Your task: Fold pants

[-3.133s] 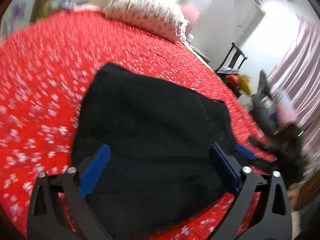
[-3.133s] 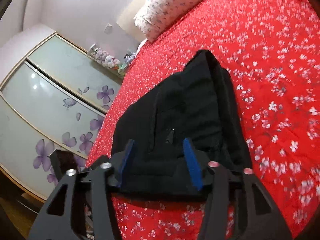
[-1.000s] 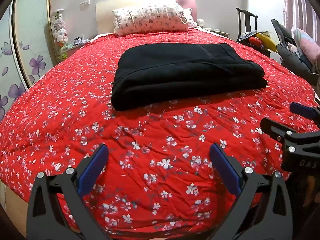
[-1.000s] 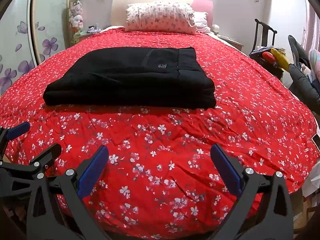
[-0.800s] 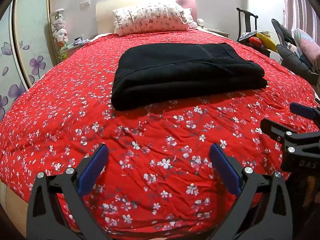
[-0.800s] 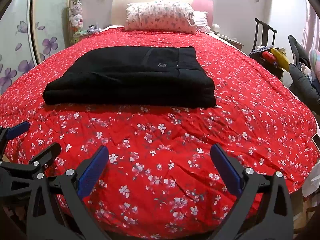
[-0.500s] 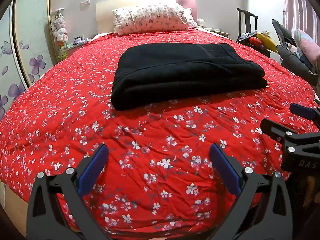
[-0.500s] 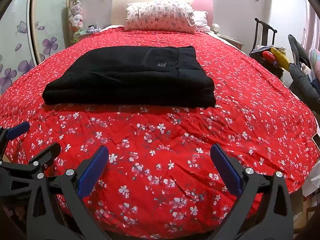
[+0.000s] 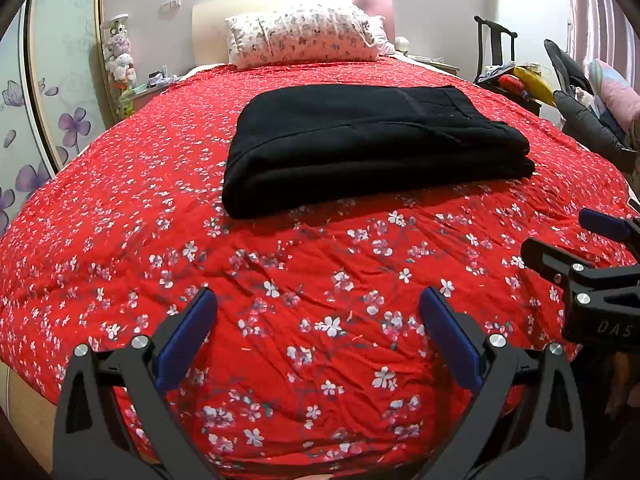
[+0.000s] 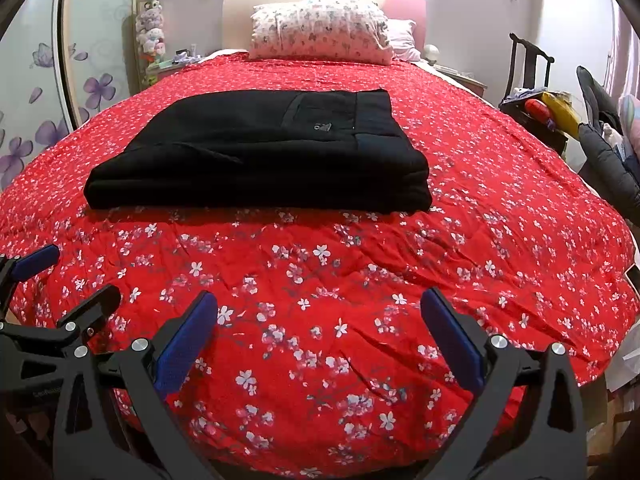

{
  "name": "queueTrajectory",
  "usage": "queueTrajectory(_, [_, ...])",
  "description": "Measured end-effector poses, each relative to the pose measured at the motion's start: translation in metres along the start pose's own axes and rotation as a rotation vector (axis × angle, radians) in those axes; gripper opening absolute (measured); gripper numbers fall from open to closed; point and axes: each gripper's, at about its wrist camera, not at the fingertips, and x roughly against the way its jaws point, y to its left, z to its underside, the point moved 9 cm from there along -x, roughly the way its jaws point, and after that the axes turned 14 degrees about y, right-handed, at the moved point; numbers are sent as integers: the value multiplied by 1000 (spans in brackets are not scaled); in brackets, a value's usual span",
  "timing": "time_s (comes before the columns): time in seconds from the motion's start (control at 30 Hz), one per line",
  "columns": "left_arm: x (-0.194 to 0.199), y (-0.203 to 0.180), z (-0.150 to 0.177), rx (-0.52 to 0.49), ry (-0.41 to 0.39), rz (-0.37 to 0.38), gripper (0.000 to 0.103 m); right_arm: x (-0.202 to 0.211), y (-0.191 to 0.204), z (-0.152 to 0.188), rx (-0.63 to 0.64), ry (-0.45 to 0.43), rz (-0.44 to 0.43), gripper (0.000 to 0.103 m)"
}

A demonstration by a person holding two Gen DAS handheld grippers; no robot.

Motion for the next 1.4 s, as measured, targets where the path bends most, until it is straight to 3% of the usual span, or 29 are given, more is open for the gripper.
queueTrajectory(1.4, [0, -1, 1, 7, 7, 8, 101, -7, -10, -1, 17, 12, -4, 102])
